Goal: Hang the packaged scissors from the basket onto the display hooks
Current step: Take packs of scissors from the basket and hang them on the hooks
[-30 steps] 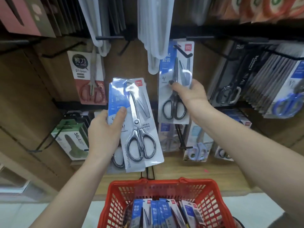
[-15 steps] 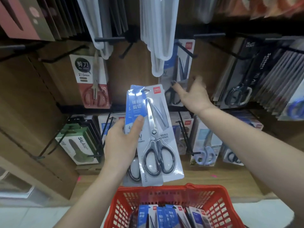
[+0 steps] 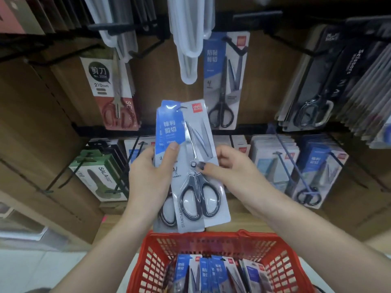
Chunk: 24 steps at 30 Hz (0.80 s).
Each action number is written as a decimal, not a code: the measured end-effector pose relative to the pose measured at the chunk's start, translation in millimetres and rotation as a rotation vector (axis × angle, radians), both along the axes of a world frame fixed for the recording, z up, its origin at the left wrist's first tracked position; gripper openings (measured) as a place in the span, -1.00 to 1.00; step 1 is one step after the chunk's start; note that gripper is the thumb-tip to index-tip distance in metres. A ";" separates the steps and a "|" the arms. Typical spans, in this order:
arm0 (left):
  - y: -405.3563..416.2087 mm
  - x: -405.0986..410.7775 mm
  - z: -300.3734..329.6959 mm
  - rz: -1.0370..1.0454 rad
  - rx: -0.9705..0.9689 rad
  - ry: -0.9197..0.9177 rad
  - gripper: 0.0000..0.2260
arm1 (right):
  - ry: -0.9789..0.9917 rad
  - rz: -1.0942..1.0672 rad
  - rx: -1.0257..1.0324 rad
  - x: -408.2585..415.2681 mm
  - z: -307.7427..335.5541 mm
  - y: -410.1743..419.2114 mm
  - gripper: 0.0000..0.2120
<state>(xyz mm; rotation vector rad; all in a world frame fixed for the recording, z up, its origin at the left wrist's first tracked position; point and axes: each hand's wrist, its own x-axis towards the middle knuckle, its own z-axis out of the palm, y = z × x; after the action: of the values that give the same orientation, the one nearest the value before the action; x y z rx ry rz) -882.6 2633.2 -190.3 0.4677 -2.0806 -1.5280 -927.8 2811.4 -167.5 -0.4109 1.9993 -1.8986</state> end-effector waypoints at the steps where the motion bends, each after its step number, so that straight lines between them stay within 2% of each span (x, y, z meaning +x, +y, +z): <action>1: 1.1 -0.6 -1.3 0.009 -0.012 -0.005 -0.66 | -0.054 0.022 -0.056 0.0 0.3 3.9 -0.90; 4: 2.2 -2.3 -3.3 0.025 -0.051 -0.003 -0.47 | -0.140 0.055 -0.153 0.0 6.6 11.8 -0.92; 9: -3.4 -7.4 -1.3 0.050 -0.142 0.020 -0.47 | -0.136 0.066 -0.238 -10.7 12.2 27.3 -0.92; 13: -13.3 -7.6 5.7 0.061 -0.117 0.011 -0.32 | 0.094 0.091 -0.260 -17.1 15.2 44.0 -0.83; 17: -19.4 -7.1 7.6 0.080 -0.083 0.008 -0.29 | 0.285 0.081 -0.291 -14.7 13.7 57.4 -0.89; 21: -18.1 -7.5 8.8 0.095 -0.069 0.001 -0.40 | 0.353 0.015 -0.407 -12.0 15.0 60.8 -0.89; 24: -15.6 -7.6 10.1 0.087 -0.059 -0.011 -0.35 | 0.389 -0.041 -0.418 -10.6 12.3 57.7 -0.96</action>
<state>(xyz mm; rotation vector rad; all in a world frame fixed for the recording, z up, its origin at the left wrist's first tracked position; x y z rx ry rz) -890.1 2617.5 -180.3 0.5382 -2.0798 -1.4131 -938.4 2869.1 -155.3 -0.9171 1.8199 -2.4171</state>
